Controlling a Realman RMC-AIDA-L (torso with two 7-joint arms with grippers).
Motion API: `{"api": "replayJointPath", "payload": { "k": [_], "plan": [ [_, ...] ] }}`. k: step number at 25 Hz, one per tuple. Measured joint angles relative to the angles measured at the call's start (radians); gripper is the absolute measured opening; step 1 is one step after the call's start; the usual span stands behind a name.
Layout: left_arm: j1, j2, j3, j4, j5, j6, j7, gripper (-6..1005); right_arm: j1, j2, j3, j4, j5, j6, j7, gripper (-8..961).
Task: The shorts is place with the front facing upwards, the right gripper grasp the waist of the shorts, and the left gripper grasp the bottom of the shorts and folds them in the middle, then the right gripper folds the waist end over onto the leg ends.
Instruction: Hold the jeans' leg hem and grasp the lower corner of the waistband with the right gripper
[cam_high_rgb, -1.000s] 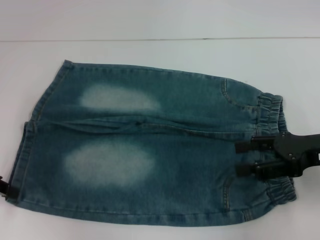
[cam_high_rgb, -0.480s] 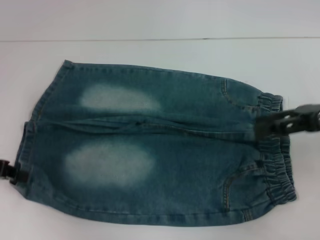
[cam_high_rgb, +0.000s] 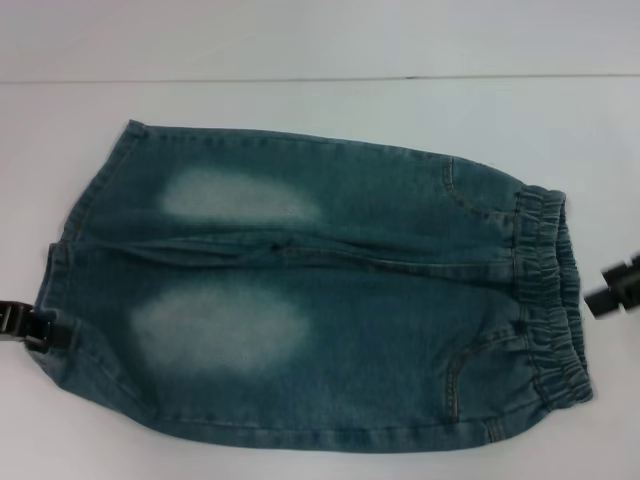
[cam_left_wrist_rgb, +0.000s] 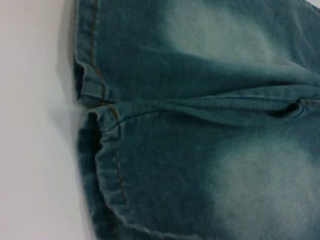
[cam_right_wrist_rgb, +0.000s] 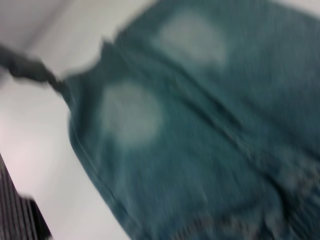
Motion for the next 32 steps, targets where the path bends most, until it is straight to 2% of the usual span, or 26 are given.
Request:
{"api": "replayJointPath", "payload": {
  "k": [3,10,16,22,32],
  "plan": [
    [-0.003,0.000,0.001,0.000,0.000,0.000,0.000,35,0.014,0.004,-0.010,0.006,-0.097,0.003,-0.021,898],
    [-0.014,0.000,0.001,-0.004,0.000,-0.001,0.000,38,0.061,0.019,-0.076,0.078,-0.195,0.056,-0.027,896],
    [-0.020,0.002,0.002,-0.022,0.000,-0.007,0.001,41,0.102,0.040,-0.127,0.130,-0.247,0.071,-0.024,893],
    [-0.020,0.002,0.001,-0.023,0.000,-0.006,0.001,44,0.131,0.049,-0.182,0.174,-0.254,0.085,-0.018,890],
    [-0.031,-0.003,0.002,-0.030,0.000,-0.004,0.002,50,0.163,0.071,-0.212,0.225,-0.294,0.114,-0.015,884]
  ]
}}
